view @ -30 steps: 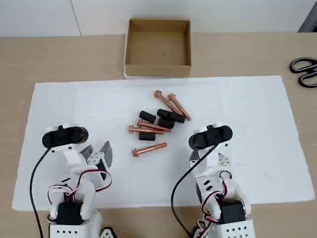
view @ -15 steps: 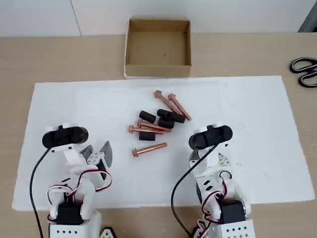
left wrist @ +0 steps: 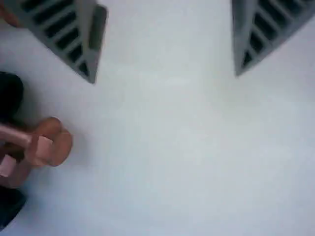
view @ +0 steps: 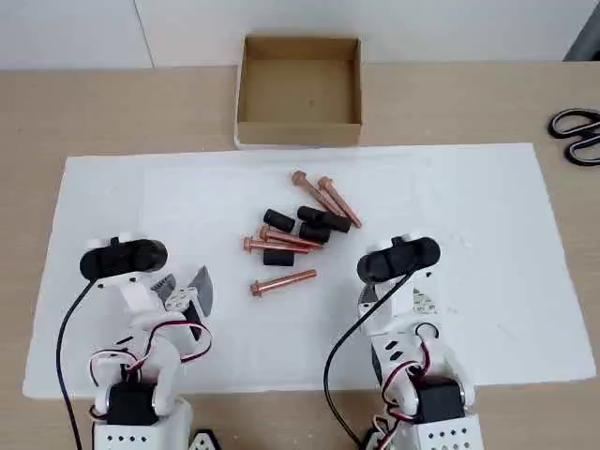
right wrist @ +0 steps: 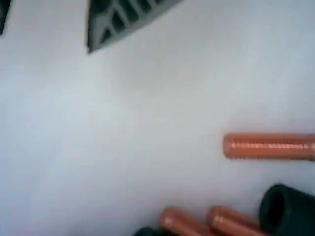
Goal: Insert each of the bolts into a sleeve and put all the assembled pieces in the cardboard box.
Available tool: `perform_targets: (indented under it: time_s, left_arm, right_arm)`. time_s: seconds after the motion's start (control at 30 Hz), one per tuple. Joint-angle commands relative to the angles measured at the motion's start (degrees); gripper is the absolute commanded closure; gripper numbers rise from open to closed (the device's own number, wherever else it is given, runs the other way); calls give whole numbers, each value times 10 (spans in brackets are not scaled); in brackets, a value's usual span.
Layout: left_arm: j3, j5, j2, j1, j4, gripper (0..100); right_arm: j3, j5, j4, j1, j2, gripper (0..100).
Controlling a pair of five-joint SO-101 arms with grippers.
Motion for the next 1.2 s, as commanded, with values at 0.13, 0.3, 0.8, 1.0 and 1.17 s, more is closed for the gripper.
perform_targets:
  time_s: [0.13,0.3,0.8,1.0,1.17]
  left_arm:
    - [-3,-3,-7,1,-2,825]
    - [-3,-3,-7,1,-2,825]
    - [-3,-3,-7,0,-2,825]
    - [-3,-3,-7,-1,-2,825]
    - [-3,-3,-7,-1,-2,825]
  right_arm:
    - [-3,5,1,2,-9,886]
    - [-3,5,0,2,-9,886]
    - [-69,9,-90,129,-9,886]
    - [-215,165,-35,149,-9,886]
    - [-330,205,-42,182,-8,886]
